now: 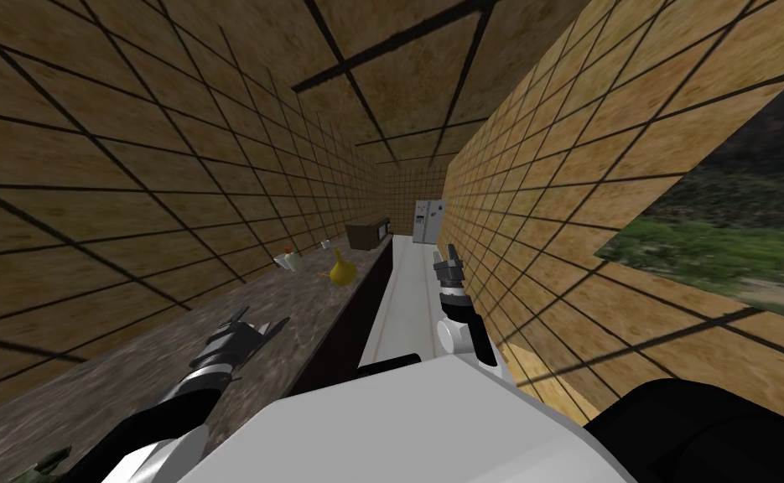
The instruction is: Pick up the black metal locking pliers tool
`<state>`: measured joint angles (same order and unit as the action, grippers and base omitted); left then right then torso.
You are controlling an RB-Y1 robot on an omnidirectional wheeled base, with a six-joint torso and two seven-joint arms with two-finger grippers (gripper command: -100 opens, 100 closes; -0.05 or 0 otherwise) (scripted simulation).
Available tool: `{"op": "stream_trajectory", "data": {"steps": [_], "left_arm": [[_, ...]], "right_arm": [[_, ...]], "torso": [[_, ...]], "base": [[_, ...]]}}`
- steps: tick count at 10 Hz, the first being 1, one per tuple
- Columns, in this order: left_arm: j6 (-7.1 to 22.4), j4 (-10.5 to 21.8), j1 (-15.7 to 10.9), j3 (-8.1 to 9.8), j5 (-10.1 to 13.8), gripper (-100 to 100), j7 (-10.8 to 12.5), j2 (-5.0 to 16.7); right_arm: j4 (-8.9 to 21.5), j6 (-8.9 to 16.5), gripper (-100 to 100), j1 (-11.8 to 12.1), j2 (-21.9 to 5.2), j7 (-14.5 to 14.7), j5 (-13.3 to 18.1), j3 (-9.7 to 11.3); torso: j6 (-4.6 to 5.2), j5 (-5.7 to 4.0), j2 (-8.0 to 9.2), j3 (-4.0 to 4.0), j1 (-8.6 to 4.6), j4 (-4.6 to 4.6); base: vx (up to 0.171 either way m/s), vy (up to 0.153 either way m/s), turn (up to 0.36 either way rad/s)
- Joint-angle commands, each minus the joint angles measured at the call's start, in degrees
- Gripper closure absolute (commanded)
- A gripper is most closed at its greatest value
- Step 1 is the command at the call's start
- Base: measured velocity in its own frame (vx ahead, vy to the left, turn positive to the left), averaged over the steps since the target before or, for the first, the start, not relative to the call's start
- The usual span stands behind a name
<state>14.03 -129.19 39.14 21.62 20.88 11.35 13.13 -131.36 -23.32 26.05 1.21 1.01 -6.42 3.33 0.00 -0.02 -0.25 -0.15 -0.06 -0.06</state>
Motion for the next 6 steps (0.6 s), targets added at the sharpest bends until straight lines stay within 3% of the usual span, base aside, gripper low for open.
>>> {"op": "stream_trajectory", "data": {"steps": [1, 4, 5, 6], "left_arm": [[2.54, 0.79, -0.25, 1.1, 0.84, -100, 0.77, 0.81], [7.77, 2.06, 1.07, 4.08, 3.34, -100, 2.88, 1.97], [8.65, 2.06, 1.07, 4.08, 3.34, -100, 2.88, 1.97], [10.54, 2.77, 1.71, 5.59, 4.59, -100, 3.95, 2.6]], "right_arm": [[0.0, 0.0, 0, 0.0, 0.0, 0.0, 0.0, 0.0], [0.0, 0.0, 0, 0.0, 0.0, 0.0, 0.0, 0.0], [0.0, 0.0, 0, 0.0, 0.0, 0.0, 0.0, 0.0], [0.0, 0.0, 0, 0.0, 0.0, 0.0, 0.0, 0.0]], "torso": [[0.0, 0.0, 0.0, 0.0, 0.0, 0.0], [0.0, -0.01, 0.02, 0.01, -0.05, 0.0], [0.0, 0.0, 0.01, 0.01, -0.03, 0.0], [0.01, -0.01, 0.03, 0.01, -0.04, 0.0]], "base": [[0.056, -0.019, -0.009], [0.067, -0.028, -0.017], [0.06, -0.026, -0.004], [0.062, -0.035, -0.022]]}}
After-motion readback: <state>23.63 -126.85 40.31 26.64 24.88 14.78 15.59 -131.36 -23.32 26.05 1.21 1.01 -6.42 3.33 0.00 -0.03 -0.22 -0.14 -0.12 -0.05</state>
